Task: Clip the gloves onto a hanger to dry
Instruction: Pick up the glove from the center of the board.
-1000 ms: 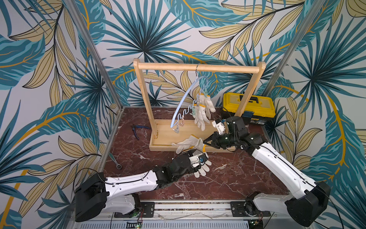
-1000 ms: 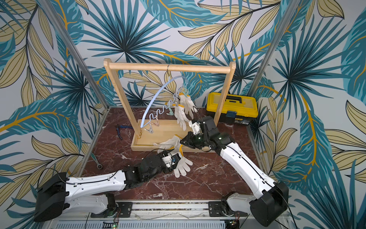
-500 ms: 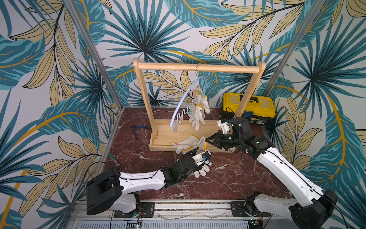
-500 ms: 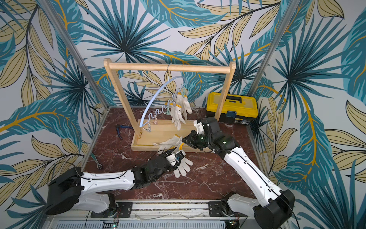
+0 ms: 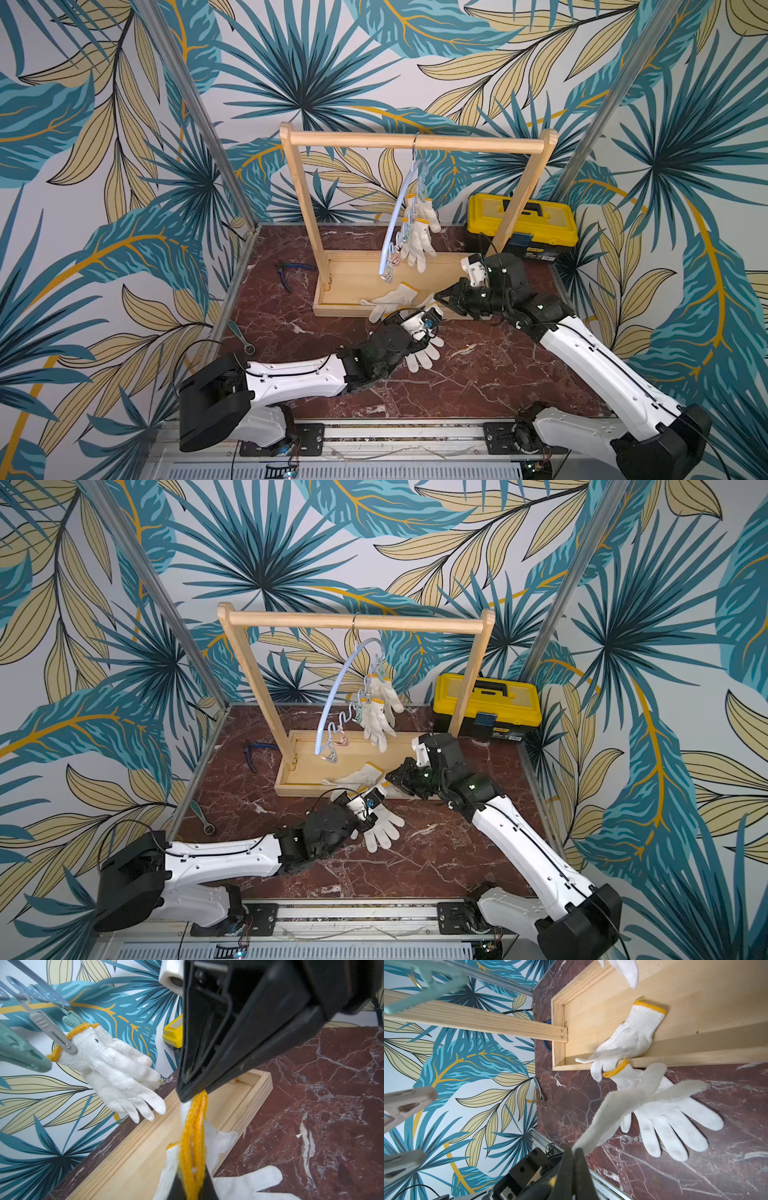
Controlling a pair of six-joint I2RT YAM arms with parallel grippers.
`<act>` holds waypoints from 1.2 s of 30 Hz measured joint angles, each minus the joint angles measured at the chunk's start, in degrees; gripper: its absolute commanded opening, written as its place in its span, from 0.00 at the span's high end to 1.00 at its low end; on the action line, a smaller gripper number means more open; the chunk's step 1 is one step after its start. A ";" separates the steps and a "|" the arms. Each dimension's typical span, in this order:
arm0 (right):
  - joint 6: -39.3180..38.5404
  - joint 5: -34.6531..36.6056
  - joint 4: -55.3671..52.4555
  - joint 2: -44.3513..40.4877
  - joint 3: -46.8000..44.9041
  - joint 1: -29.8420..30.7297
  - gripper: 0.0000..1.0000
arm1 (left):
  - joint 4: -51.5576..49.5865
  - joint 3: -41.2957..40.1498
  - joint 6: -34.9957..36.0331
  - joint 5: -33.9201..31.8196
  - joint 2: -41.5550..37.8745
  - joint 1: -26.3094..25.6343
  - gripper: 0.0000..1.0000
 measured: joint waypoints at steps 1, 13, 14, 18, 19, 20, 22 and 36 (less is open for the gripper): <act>-0.02 0.00 0.11 -0.17 0.00 0.00 1.00 | -0.04 -0.02 -0.24 0.09 -0.31 0.00 1.00; -28.00 2.08 -3.37 -3.63 0.00 -0.66 0.47 | -6.73 -1.11 -9.79 11.67 -15.02 4.72 1.00; -31.43 0.87 -2.69 -4.79 -0.66 -0.66 0.47 | -8.31 -1.11 -11.13 13.75 -16.41 5.86 1.00; -41.53 -5.31 0.61 -9.70 -4.57 -0.63 0.50 | -15.74 -0.63 -14.27 21.44 -19.37 8.68 1.00; -43.28 -6.62 1.68 -10.51 -5.42 -0.63 0.50 | -18.14 -0.11 -14.64 23.28 -19.41 9.05 1.00; -45.09 -8.07 2.25 -11.06 -5.88 -0.63 0.50 | -20.55 0.52 -14.88 25.33 -19.32 9.53 1.00; -48.17 -10.58 2.38 -10.73 -5.46 -0.63 0.50 | -24.39 1.75 -15.26 29.09 -19.21 10.40 1.00; -60.59 -22.18 -2.93 -4.17 3.06 1.62 0.52 | -34.91 9.49 -18.73 52.98 -17.27 18.78 1.00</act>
